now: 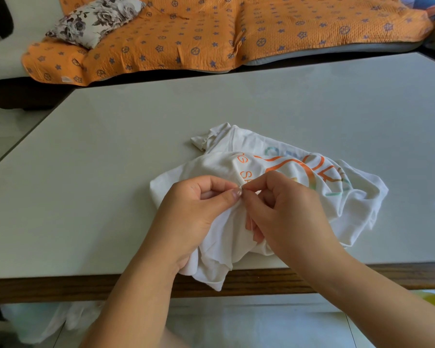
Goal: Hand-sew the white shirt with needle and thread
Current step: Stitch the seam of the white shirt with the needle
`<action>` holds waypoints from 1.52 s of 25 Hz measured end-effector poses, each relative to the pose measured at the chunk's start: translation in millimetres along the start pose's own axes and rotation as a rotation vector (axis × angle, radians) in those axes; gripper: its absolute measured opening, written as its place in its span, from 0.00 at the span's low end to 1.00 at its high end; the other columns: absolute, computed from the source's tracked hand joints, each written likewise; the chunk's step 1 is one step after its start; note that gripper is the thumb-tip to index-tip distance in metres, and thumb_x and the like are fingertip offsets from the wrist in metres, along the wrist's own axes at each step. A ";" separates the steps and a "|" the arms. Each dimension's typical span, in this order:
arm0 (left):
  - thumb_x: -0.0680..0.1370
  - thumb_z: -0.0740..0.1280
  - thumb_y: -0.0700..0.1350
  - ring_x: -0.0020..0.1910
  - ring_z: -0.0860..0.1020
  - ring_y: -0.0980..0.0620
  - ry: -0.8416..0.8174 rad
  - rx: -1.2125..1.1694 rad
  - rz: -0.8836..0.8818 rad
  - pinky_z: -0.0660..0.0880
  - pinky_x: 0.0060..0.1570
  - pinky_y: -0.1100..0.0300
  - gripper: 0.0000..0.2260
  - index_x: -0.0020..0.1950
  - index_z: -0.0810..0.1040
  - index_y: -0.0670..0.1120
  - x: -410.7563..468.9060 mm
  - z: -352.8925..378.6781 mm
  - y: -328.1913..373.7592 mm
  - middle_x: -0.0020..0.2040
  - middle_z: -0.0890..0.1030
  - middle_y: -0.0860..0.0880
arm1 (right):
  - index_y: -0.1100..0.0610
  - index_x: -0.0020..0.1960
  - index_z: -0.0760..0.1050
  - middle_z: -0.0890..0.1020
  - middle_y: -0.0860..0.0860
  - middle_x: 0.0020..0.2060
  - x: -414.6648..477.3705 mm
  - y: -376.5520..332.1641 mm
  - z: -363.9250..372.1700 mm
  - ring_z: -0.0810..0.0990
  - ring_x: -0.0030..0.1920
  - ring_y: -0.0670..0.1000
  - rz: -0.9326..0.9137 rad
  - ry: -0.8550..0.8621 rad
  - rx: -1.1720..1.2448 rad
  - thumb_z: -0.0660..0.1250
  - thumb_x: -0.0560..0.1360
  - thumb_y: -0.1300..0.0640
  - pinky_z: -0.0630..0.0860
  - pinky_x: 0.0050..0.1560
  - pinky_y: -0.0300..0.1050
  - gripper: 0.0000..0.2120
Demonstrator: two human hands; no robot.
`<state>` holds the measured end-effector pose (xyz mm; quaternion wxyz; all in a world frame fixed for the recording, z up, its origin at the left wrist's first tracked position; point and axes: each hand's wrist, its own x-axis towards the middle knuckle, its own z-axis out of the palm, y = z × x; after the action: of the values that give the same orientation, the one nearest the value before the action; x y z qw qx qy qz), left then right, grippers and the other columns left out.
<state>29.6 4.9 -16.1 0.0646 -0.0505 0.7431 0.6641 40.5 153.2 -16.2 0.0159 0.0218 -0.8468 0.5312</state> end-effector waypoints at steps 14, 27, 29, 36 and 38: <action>0.76 0.71 0.45 0.42 0.83 0.60 -0.018 0.257 0.091 0.78 0.49 0.65 0.08 0.43 0.86 0.58 -5.0 4.3 2.1 0.39 0.86 0.56 | 0.58 0.49 0.77 0.84 0.56 0.30 10.9 -2.5 -8.7 0.82 0.28 0.53 0.141 -0.147 0.286 0.65 0.79 0.60 0.78 0.28 0.43 0.03; 0.72 0.75 0.48 0.48 0.83 0.61 -0.073 0.120 0.004 0.76 0.54 0.63 0.02 0.43 0.87 0.55 -4.0 1.9 5.3 0.44 0.86 0.57 | 0.60 0.45 0.70 0.80 0.53 0.29 40.3 -2.8 -50.2 0.82 0.28 0.49 0.336 -0.102 1.048 0.55 0.82 0.62 0.76 0.25 0.36 0.09; 0.72 0.74 0.48 0.49 0.83 0.59 -0.076 0.100 -0.013 0.76 0.55 0.61 0.02 0.44 0.87 0.53 -3.4 0.3 4.5 0.44 0.87 0.55 | 0.59 0.42 0.70 0.77 0.53 0.29 45.8 0.8 -53.4 0.82 0.31 0.50 0.334 -0.085 1.189 0.56 0.81 0.63 0.79 0.32 0.37 0.10; 0.64 0.74 0.54 0.49 0.84 0.55 -0.137 0.062 -0.017 0.77 0.56 0.59 0.11 0.43 0.87 0.52 -1.8 -5.0 3.7 0.44 0.87 0.51 | 0.56 0.42 0.70 0.76 0.52 0.27 61.8 11.7 -82.0 0.85 0.37 0.52 0.152 0.195 1.201 0.55 0.82 0.64 0.82 0.45 0.47 0.11; 0.64 0.74 0.54 0.50 0.84 0.56 -0.150 0.062 -0.020 0.77 0.56 0.59 0.11 0.43 0.87 0.52 -2.2 -5.0 4.0 0.45 0.87 0.51 | 0.57 0.42 0.70 0.76 0.52 0.27 62.6 12.6 -84.6 0.84 0.37 0.53 0.110 0.241 1.170 0.54 0.82 0.65 0.82 0.47 0.49 0.12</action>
<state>30.9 0.4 -11.3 0.1280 -0.0060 0.7558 0.6421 -22.4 233.6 12.5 0.0697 -0.0775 -0.4060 0.9079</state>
